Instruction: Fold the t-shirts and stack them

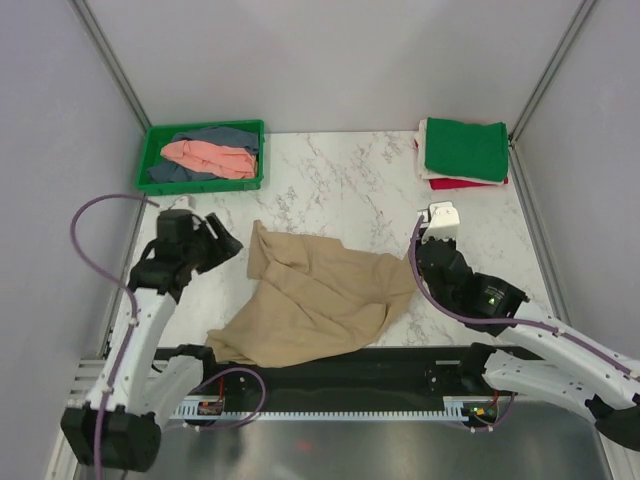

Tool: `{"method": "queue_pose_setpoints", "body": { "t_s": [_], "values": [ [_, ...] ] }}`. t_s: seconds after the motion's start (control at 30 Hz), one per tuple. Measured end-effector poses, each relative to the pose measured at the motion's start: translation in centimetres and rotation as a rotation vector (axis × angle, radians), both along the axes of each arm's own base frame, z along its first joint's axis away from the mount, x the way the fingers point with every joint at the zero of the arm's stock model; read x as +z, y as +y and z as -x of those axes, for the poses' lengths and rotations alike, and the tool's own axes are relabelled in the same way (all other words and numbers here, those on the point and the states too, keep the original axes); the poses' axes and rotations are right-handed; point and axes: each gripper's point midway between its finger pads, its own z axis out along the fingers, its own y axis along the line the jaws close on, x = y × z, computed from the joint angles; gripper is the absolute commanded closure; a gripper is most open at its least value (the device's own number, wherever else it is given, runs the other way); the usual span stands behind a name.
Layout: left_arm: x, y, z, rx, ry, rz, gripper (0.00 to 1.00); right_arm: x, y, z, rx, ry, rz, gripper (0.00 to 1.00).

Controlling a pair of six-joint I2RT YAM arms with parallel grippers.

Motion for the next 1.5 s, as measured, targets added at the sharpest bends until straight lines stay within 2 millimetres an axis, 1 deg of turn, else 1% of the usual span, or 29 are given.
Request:
{"method": "queue_pose_setpoints", "body": {
  "t_s": [0.07,0.13,0.2,0.27,0.33,0.37,0.5,0.57,0.63,0.67,0.73,0.8,0.83,0.87,0.93,0.97,1.0,1.03,1.07,1.1,1.13,1.17,1.2,1.23,1.27,1.3,1.43,1.5],
  "values": [
    [-2.3,-1.9,-0.7,-0.048,0.099,-0.045,0.33,-0.2,0.6,-0.2,0.004,0.001,-0.034,1.00],
    [-4.5,-3.7,-1.7,-0.086,0.187,-0.086,0.34,-0.8,1.3,-0.3,0.017,0.016,-0.049,1.00],
    [-6.6,-4.2,-2.9,-0.074,0.261,-0.121,0.35,-2.1,2.0,-0.4,0.031,0.050,-0.062,1.00],
    [-7.9,-3.9,-3.8,-0.041,0.305,-0.142,0.36,-3.5,2.3,-0.4,0.040,0.088,-0.073,1.00],
    [-8.5,-3.7,-4.4,-0.012,0.319,-0.150,0.36,-5.1,2.4,-0.6,0.051,0.133,-0.115,1.00],
    [-8.6,-3.6,-4.6,-0.001,0.316,-0.150,0.36,-5.9,2.1,-0.8,0.046,0.153,-0.128,1.00],
    [-8.3,-4.1,-5.6,-0.001,0.265,-0.129,0.38,-10.0,0.9,-2.6,0.011,0.286,-0.237,1.00],
    [-8.5,-4.7,-5.6,-0.019,0.257,-0.127,0.40,-11.3,0.3,-3.2,-0.014,0.330,-0.277,1.00],
    [-9.0,-5.6,-5.2,-0.046,0.257,-0.131,0.41,-11.5,0.2,-3.8,-0.022,0.344,-0.319,1.00],
    [-9.3,-6.1,-4.8,-0.065,0.257,-0.133,0.41,-11.2,0.0,-4.2,-0.028,0.342,-0.336,1.00],
    [-10.1,-7.3,-3.5,-0.104,0.272,-0.140,0.39,-9.6,-0.7,-5.7,-0.057,0.314,-0.382,1.00],
    [-10.8,-8.8,-2.1,-0.155,0.284,-0.149,0.34,-6.9,-1.9,-7.8,-0.095,0.255,-0.432,1.00],
    [-11.1,-9.8,-1.3,-0.189,0.288,-0.154,0.29,-5.0,-2.4,-8.9,-0.103,0.213,-0.459,1.00],
    [-11.4,-10.7,-0.4,-0.225,0.292,-0.162,0.27,-3.2,-3.0,-9.9,-0.115,0.164,-0.479,1.00],
    [-12.0,-12.3,0.9,-0.274,0.301,-0.178,0.27,0.2,-3.4,-10.9,-0.107,0.074,-0.510,1.00],
    [-12.6,-12.8,1.5,-0.292,0.313,-0.186,0.28,1.3,-3.3,-11.0,-0.095,0.047,-0.520,1.00],
    [-13.2,-13.1,1.9,-0.298,0.330,-0.193,0.33,2.4,-3.1,-11.0,-0.075,0.020,-0.532,1.00],
    [-14.1,-13.1,2.1,-0.292,0.355,-0.204,0.42,3.2,-2.9,-10.8,-0.057,0.002,-0.541,1.00],
    [-15.0,-12.9,2.3,-0.279,0.381,-0.217,0.43,3.7,-2.7,-10.5,-0.039,-0.010,-0.549,1.00],
    [-16.1,-12.5,2.6,-0.267,0.413,-0.235,0.44,4.0,-2.6,-10.2,-0.026,-0.012,-0.553,1.00],
    [-17.0,-12.2,2.8,-0.257,0.441,-0.254,0.46,4.2,-2.5,-10.0,-0.019,-0.013,-0.554,1.00],
    [-16.9,-12.4,2.5,-0.247,0.441,-0.250,0.49,4.3,-2.5,-9.8,-0.013,-0.015,-0.554,1.00],
    [-16.9,-12.6,2.2,-0.243,0.426,-0.247,0.55,4.4,-2.5,-9.6,-0.008,-0.014,-0.552,1.00],
    [-17.1,-12.6,2.0,-0.239,0.425,-0.255,0.80,4.5,-2.4,-9.3,-0.002,-0.013,-0.552,1.00],
    [-17.1,-12.7,1.8,-0.230,0.422,-0.252,0.93,4.6,-2.5,-9.0,0.001,-0.014,-0.549,1.00],
    [-17.3,-12.9,1.6,-0.228,0.421,-0.251,0.98,4.7,-2.6,-8.8,0.004,-0.014,-0.545,1.00],
    [-17.0,-13.8,0.7,-0.236,0.398,-0.246,0.98,5.2,-2.9,-7.7,0.011,-0.023,-0.529,1.00],
    [-16.6,-13.5,0.7,-0.229,0.403,-0.270,0.98,5.4,-3.1,-7.1,0.010,-0.019,-0.517,1.00]
  ]
}}
